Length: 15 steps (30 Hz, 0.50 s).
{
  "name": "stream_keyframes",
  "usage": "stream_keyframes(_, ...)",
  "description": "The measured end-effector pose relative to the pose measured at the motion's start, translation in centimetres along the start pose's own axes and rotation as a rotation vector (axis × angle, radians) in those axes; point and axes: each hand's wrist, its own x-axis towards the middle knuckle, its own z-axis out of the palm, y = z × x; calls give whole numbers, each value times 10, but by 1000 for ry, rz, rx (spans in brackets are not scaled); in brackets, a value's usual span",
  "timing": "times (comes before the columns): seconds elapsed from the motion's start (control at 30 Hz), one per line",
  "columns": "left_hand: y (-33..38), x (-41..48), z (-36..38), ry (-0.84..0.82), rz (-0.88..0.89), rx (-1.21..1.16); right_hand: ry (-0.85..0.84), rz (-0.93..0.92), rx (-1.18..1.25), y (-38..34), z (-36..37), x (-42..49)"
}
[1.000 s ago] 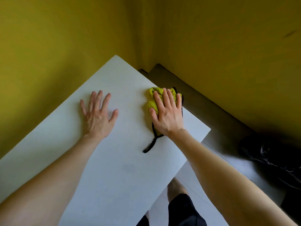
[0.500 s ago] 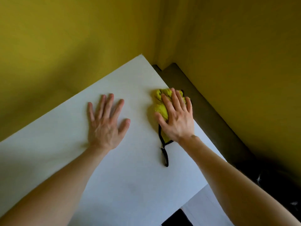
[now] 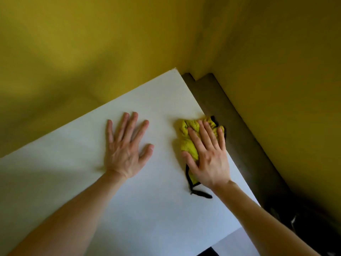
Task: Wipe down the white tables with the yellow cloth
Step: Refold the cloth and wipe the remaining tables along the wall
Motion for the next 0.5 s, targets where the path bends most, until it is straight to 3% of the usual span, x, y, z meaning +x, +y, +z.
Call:
stream_keyframes(0.07,0,0,0,-11,1,8,-7,-2,-18,-1,3,18)
stream_keyframes(0.3,-3,-3,1,25,18,-16,9,0,-32,-49,35,204)
stream_keyframes(0.5,-1,1,-2,23,21,-8,60,-109,22,-25,23,133)
